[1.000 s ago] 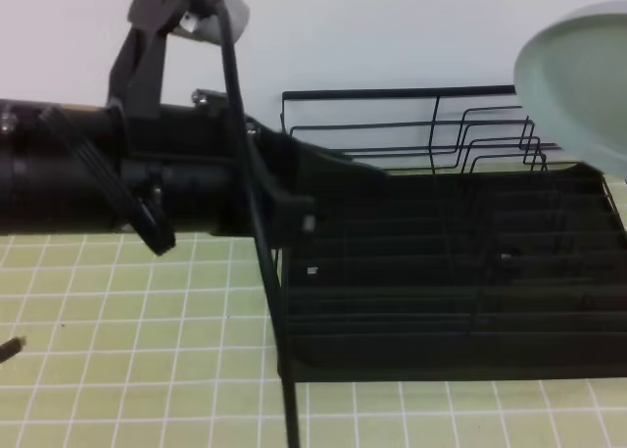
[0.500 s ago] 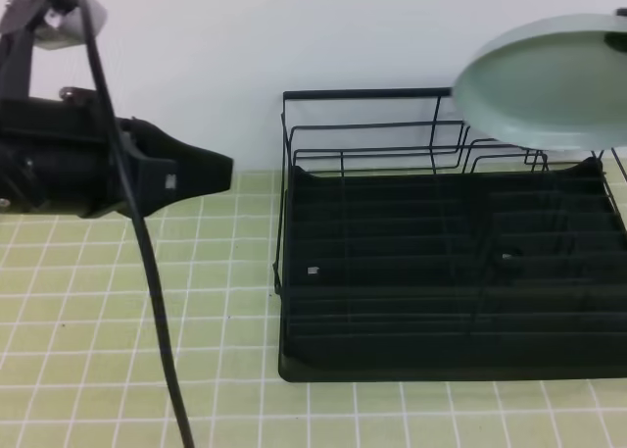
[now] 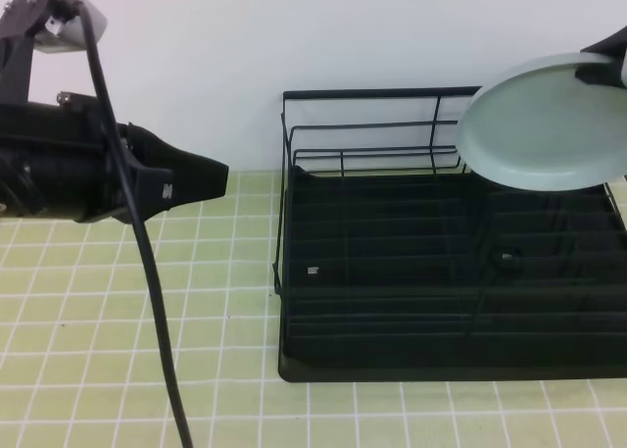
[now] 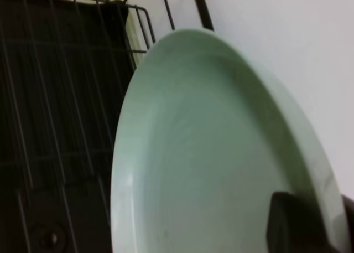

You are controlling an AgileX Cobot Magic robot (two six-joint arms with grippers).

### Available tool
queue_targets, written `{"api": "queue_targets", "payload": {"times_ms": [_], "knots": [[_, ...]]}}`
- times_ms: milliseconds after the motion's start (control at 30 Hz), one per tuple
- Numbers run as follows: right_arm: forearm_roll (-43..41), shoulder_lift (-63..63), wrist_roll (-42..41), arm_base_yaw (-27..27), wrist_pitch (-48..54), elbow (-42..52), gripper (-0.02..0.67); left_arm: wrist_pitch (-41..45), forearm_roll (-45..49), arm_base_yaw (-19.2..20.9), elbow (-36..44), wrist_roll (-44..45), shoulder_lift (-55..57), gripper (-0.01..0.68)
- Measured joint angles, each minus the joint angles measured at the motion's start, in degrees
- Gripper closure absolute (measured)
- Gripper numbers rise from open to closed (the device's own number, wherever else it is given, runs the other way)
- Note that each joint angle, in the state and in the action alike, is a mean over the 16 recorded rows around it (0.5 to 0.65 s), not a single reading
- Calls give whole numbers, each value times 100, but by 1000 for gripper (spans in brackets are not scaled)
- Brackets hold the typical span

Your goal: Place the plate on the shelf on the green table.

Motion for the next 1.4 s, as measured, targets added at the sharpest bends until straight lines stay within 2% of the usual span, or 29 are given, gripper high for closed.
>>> {"api": "queue_targets", "payload": {"times_ms": [500,1167,1400], "knots": [[316,349,-575,0,-376,-16,653,-59,89,0,0,-8,6,673],[877,428,-1218,0,-213,-17,647,-92,156,0,0,-68,6,673],[996,285,-1206,0,14,-17,636,-113,166,0,3,-68,6,673]]}}
